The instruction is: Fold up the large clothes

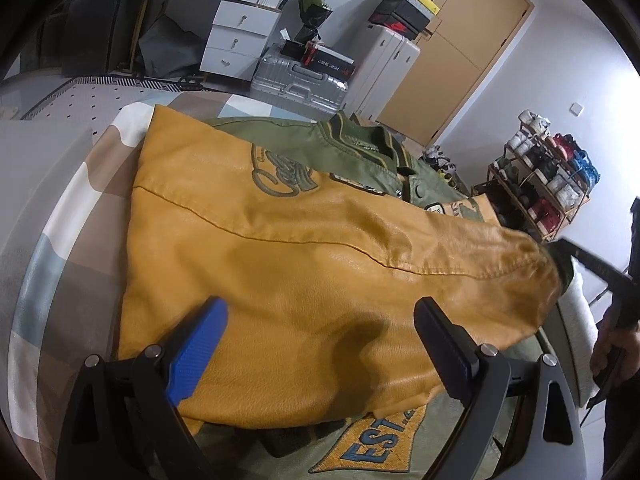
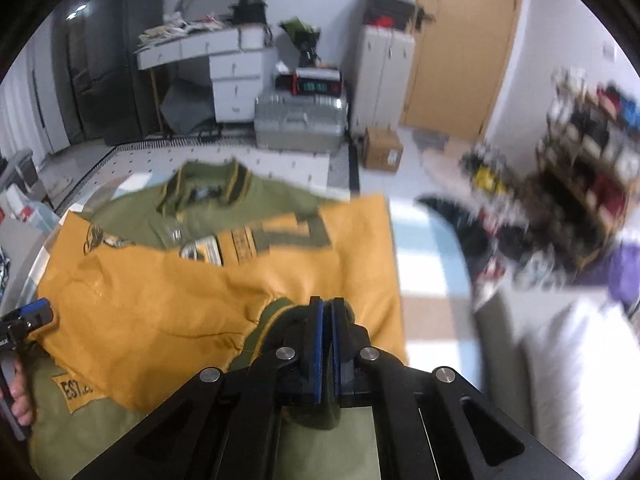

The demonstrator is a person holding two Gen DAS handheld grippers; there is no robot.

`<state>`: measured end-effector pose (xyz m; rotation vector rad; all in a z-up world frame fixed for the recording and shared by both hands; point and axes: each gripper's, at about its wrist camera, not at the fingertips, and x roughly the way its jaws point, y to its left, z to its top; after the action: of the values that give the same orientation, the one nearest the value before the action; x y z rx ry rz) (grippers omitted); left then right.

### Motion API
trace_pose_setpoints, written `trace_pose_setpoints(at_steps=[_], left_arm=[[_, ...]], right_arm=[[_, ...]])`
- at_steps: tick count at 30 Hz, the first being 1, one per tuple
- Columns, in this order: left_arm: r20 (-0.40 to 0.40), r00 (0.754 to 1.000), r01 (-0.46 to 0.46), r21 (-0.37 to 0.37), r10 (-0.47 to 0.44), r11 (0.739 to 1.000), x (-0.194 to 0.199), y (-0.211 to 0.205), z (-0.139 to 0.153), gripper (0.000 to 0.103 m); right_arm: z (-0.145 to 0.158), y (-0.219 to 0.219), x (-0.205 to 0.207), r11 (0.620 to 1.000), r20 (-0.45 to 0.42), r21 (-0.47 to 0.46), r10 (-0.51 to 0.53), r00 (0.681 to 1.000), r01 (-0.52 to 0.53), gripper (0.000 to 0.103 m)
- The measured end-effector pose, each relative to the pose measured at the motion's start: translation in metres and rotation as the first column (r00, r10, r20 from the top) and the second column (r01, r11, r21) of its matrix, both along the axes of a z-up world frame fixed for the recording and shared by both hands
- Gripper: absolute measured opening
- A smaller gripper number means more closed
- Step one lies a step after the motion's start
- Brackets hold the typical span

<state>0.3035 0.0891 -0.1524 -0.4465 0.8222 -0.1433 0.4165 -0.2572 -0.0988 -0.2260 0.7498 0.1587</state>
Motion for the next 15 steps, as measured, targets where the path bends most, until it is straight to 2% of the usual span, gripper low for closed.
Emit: trace_pose_setpoints(at_steps=[2, 4, 6, 8, 10, 11, 12, 15], left_arm=[[0.014, 1.000, -0.006, -0.006, 0.006, 1.000, -0.001, 0.001, 0.003, 0.091], [0.015, 1.000, -0.003, -0.008, 0.004, 1.000, 0.000, 0.002, 0.003, 0.091], [0.007, 1.000, -0.001, -0.014, 0.001, 1.000, 0.002, 0.002, 0.002, 0.091], [-0.002, 1.000, 0.007, -0.017, -0.007, 1.000, 0.004, 0.001, 0.000, 0.091], [-0.027, 1.000, 0.015, 0.005, -0.015, 1.000, 0.007, -0.001, -0.004, 0.091], [-0.041, 0.999, 0.022, 0.016, -0.021, 1.000, 0.008, -0.003, -0.006, 0.091], [-0.052, 0.998, 0.028, 0.037, -0.026, 0.999, 0.010, -0.006, -0.008, 0.091], [-0.083, 0.996, 0.052, 0.140, -0.041, 0.989, 0.013, -0.018, -0.011, 0.091]], right_arm=[[0.011, 0.006, 0.004, 1.000, 0.051, -0.006, -0.029, 0.998, 0.029, 0.003], [0.002, 0.007, 0.018, 0.998, 0.054, -0.024, -0.061, 0.997, 0.062, 0.003], [-0.030, 0.007, 0.034, 0.992, 0.011, -0.088, -0.093, 0.996, 0.093, 0.003], [-0.077, 0.007, 0.048, 0.980, -0.099, -0.179, -0.111, 0.989, 0.092, 0.003], [-0.118, 0.007, 0.046, 0.966, -0.172, -0.247, -0.124, 0.977, 0.080, 0.001], [-0.124, 0.007, 0.037, 0.963, -0.130, -0.257, -0.116, 0.985, 0.079, 0.000], [-0.123, 0.008, 0.026, 0.963, -0.076, -0.258, -0.099, 0.992, 0.076, 0.004], [-0.114, 0.005, 0.014, 0.974, -0.087, -0.213, -0.101, 0.991, 0.081, 0.003]])
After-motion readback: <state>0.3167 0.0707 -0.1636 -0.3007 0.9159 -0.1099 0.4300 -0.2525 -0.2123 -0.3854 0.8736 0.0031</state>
